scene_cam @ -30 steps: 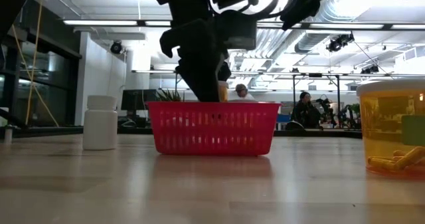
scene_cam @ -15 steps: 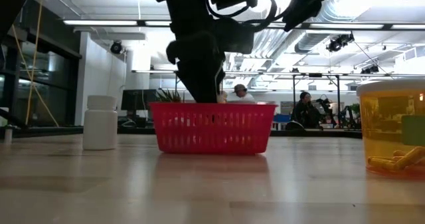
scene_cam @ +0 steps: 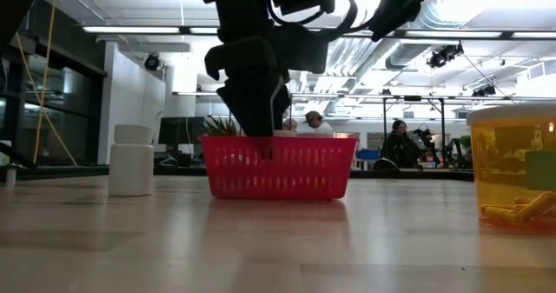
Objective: Pick and place pill bottles into a basket
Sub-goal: Put the orange pill bottle into the red bin, then put the white pill bottle into the red bin
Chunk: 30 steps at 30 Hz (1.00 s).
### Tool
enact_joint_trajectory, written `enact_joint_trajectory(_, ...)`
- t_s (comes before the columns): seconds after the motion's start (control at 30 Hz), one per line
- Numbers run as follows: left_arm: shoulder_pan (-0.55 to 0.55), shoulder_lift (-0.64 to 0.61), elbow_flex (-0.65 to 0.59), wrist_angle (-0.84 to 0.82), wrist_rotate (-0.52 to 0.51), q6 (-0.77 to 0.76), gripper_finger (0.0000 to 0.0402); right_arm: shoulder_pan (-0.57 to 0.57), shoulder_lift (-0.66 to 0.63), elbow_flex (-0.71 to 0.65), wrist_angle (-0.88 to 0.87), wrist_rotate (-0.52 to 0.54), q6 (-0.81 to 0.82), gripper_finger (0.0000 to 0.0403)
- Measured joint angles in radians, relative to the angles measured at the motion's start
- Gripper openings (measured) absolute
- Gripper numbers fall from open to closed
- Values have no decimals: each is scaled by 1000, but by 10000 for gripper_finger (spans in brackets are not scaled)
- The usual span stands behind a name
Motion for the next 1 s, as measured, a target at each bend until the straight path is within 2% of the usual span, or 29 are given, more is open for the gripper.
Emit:
enact_joint_trajectory(0.27, 1, 0, 49, -52, -103, 60, 365, -1, 0, 0, 0, 0, 1, 273)
enact_joint_trajectory(0.53, 1, 0, 159, -161, -112, 86, 398, -1, 2, 0, 0, 0, 10, 273)
enact_joint_trajectory(0.67, 1, 0, 214, -245, -74, 81, 391, -1, 2, 0, 0, 0, 11, 273)
enact_joint_trajectory(0.83, 1, 0, 305, -362, 29, 43, 389, -1, 3, 0, 0, -32, 10, 273)
enact_joint_trajectory(1.0, 1, -27, 350, -441, 48, 24, 392, -1, 3, 0, -10, -45, 3, 273)
